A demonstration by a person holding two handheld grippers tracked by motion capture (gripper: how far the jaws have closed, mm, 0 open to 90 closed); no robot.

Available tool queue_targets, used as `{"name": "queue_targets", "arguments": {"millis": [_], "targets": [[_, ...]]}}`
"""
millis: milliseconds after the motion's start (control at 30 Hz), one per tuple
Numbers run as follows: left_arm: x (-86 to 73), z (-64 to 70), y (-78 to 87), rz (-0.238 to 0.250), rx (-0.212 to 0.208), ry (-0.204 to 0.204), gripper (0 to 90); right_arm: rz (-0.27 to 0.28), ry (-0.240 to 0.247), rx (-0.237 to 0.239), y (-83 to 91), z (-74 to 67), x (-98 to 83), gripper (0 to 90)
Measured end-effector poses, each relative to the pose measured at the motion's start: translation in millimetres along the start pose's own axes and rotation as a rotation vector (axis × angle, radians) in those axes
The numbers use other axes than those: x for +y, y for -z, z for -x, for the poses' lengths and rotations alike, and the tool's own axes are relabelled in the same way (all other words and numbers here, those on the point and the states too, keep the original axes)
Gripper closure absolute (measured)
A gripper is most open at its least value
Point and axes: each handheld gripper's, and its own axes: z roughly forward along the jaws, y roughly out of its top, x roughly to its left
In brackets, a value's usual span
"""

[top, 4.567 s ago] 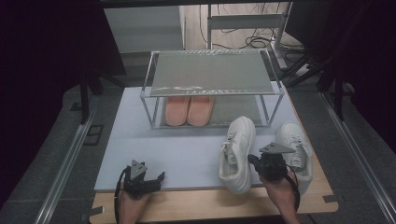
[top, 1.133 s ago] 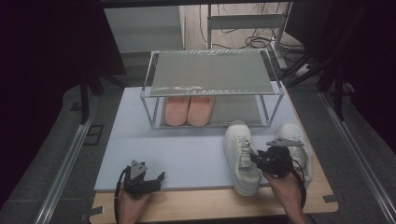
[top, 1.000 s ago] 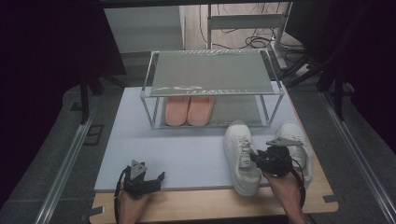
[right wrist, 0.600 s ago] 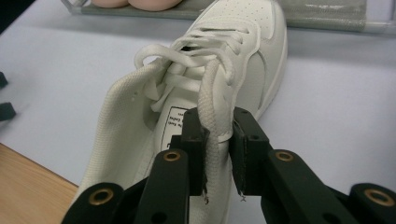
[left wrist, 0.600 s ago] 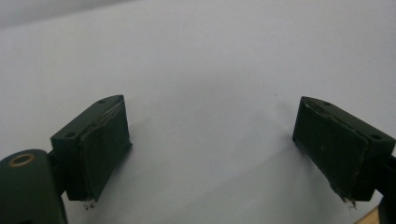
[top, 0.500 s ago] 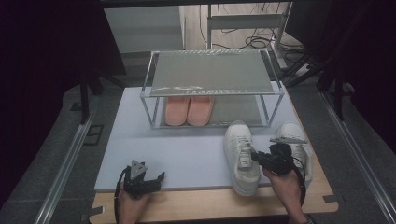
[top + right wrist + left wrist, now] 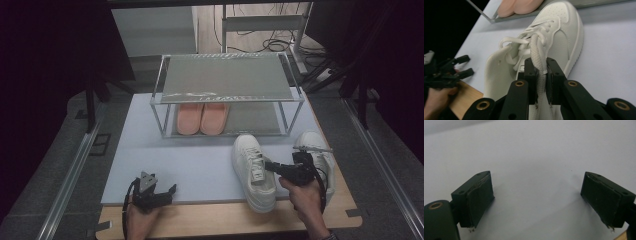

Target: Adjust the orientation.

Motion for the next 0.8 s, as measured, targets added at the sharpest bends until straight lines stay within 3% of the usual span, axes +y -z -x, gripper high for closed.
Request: {"name": "queue_targets", "arguments": {"millis": [267, 800], "targets": [[0.1, 0.1, 0.1, -0.001, 0.001, 0.000, 10.7, 0.018, -0.055, 0.107, 1.7, 0.0, 1.6, 80.7], [-0.2, 0.1, 0.3, 0.001, 0.001, 0.001, 10.9, 0.041, -0.062, 0.180, 10.2, -7.7, 10.6, 80.7]]}}
